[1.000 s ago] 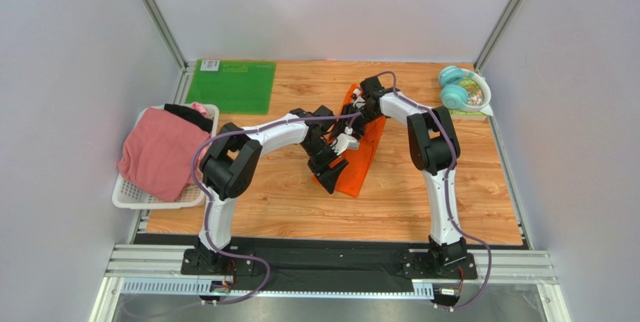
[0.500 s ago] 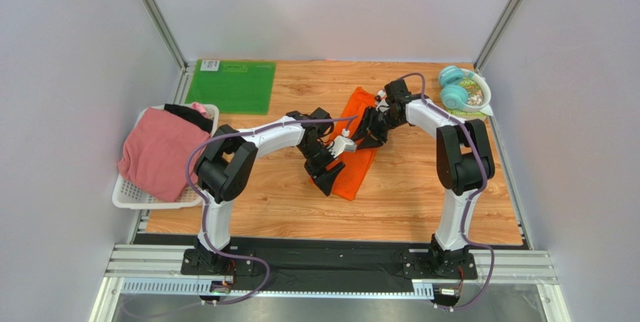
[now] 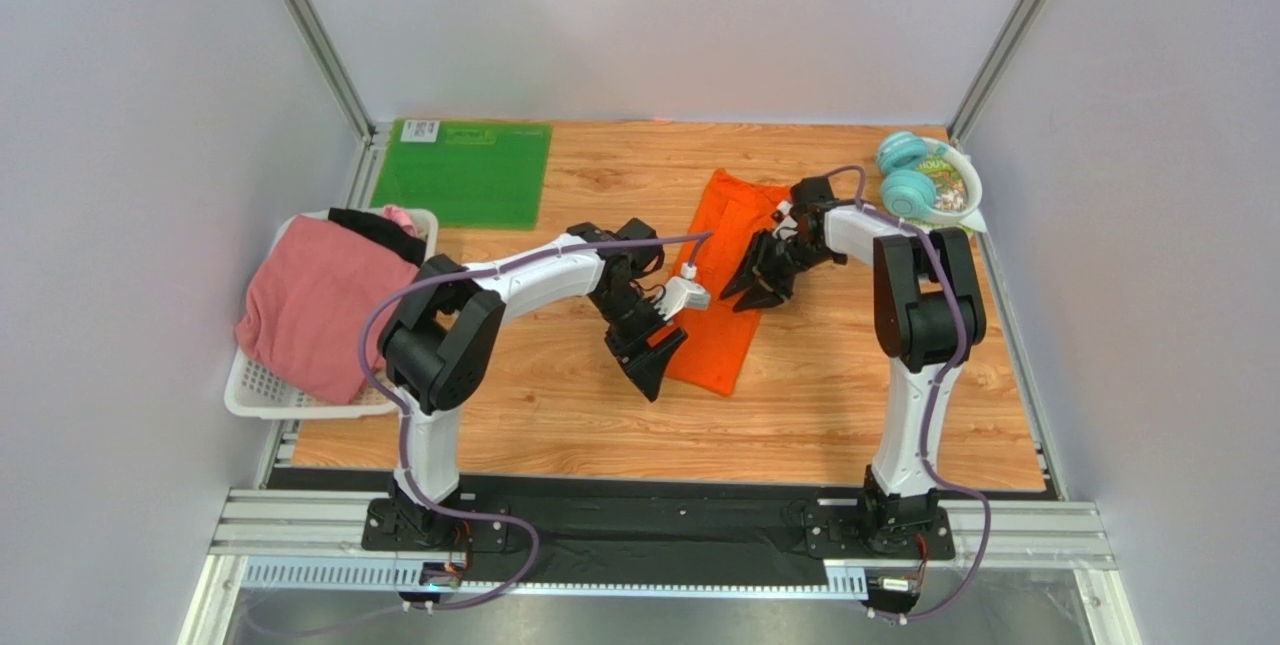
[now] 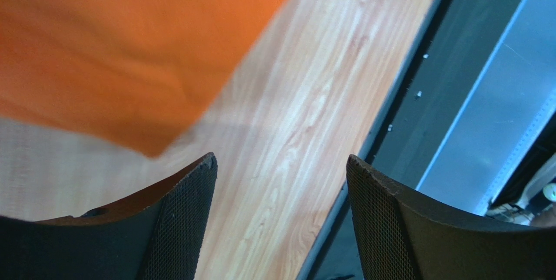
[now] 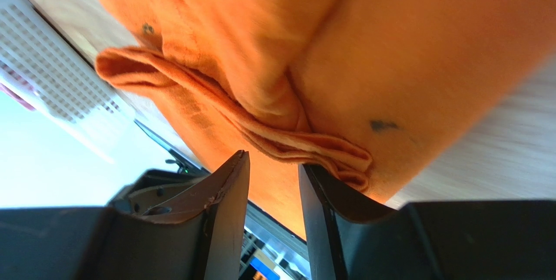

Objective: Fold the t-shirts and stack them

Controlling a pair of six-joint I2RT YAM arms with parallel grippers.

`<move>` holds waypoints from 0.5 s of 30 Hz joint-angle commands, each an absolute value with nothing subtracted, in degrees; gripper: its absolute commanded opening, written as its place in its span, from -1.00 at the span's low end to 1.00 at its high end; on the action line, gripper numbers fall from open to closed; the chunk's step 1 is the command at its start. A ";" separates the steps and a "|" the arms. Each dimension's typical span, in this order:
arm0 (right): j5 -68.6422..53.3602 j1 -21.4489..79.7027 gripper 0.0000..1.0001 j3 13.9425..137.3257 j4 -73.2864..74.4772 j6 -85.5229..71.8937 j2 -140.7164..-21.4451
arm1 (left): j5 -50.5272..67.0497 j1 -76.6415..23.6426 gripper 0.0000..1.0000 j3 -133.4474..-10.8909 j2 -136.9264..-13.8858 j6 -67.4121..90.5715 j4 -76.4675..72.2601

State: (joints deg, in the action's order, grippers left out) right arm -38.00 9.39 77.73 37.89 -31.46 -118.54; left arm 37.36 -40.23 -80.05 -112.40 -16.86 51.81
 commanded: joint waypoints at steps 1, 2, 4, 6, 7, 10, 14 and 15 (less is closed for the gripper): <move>-32.70 7.21 -0.19 81.20 39.72 -28.74 -119.09 | 43.67 -43.75 0.57 -78.58 -109.60 -16.70 53.35; -33.65 7.38 -0.19 81.73 40.25 -28.74 -119.09 | 44.55 -44.73 0.57 -78.05 -109.77 -16.70 53.44; -34.10 7.64 -0.19 82.35 40.95 -28.74 -119.18 | 45.00 -47.88 0.57 -77.87 -110.74 -16.09 53.35; -33.67 8.26 -0.18 81.83 41.92 -28.39 -117.78 | 46.22 -49.21 0.56 -78.40 -111.27 -15.65 53.61; -32.97 8.26 -0.18 81.22 42.27 -28.13 -116.73 | 46.84 -49.39 0.56 -79.01 -111.10 -15.47 54.05; -30.77 8.53 -0.14 79.11 42.80 -28.21 -110.93 | 44.48 -47.39 0.56 -83.31 -108.47 -16.44 56.43; -26.65 9.40 -0.04 77.17 45.87 -29.62 -99.45 | 42.56 -39.48 0.56 -84.21 -104.16 -11.79 52.66; -25.59 9.67 -0.02 76.21 46.75 -29.71 -97.32 | 41.15 -37.81 0.56 -83.42 -103.54 -8.56 49.78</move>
State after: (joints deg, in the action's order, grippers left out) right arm -30.39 8.71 77.30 43.53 -29.69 -109.93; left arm 43.13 -45.98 -81.89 -110.26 -14.72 54.89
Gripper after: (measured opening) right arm 0.473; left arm 0.781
